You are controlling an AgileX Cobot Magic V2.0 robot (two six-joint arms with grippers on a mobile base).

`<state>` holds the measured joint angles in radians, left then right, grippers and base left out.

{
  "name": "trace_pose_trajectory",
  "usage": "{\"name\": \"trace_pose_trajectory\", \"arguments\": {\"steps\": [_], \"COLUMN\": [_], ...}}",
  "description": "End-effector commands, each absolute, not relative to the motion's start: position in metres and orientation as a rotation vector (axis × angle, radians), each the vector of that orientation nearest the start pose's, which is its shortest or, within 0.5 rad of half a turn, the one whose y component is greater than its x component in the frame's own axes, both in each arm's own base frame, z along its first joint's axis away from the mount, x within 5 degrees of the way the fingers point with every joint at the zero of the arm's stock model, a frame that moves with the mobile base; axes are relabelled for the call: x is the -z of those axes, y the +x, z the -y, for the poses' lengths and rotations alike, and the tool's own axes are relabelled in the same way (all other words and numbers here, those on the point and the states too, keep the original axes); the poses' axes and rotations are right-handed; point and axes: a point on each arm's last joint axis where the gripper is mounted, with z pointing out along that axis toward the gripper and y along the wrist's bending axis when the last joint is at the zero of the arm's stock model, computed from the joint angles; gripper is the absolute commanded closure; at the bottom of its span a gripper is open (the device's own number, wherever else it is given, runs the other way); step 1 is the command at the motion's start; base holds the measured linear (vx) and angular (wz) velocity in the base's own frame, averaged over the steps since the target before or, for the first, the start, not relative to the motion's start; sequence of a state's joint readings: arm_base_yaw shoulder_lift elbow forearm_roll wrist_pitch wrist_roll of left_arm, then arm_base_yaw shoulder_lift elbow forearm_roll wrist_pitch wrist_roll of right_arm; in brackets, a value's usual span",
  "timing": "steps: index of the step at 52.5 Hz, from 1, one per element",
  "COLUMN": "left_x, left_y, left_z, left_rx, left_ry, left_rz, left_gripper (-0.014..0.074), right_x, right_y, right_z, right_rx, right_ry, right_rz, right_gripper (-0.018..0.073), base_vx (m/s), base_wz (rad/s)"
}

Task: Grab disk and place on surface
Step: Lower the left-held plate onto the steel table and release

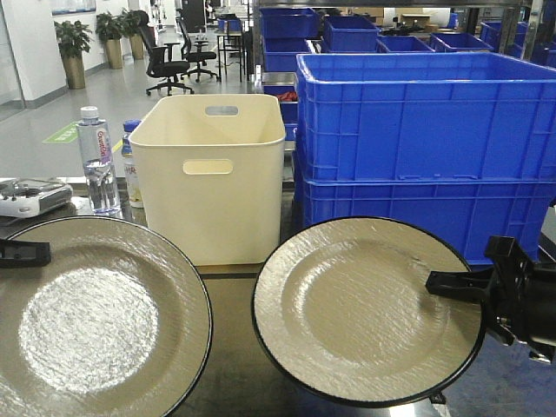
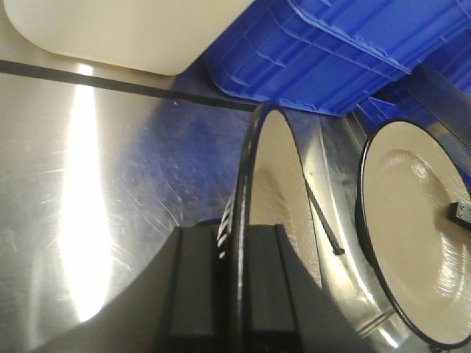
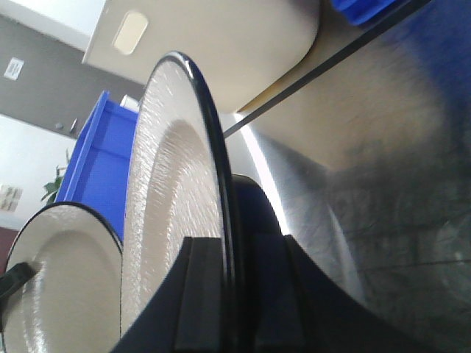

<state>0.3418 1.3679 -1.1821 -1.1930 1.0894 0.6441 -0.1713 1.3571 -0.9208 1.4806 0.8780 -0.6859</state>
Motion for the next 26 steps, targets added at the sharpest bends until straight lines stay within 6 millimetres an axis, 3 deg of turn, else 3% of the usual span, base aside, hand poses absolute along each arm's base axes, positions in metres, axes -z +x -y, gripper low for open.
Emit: {"name": "trace_pose_trajectory", "arguments": {"steps": [1, 15, 26], "left_x": [-0.4, -0.384, -0.36], "left_y": [0.276, 0.294, 0.33], "left_z": [-0.014, -0.012, 0.023], "left_rx": [1.107, 1.113, 1.148], "left_ry": [-0.116, -0.122, -0.13], "left_rz": [-1.941, -1.974, -1.947], "left_gripper": [0.0604, 0.0604, 0.0603], "right_x": [-0.347, -0.358, -0.383], "right_y": [0.278, 0.284, 0.288], "right_z": [-0.024, -0.018, -0.016], "right_rx": [-1.347, -1.407, -1.36], "right_ry": [0.367, 0.502, 0.412], "right_rz": [-1.882, -1.72, -1.663], "right_gripper": [0.0568, 0.0568, 0.0568], "base_vx": [0.0, 0.0, 0.0], "base_wz": [0.0, 0.0, 0.0]}}
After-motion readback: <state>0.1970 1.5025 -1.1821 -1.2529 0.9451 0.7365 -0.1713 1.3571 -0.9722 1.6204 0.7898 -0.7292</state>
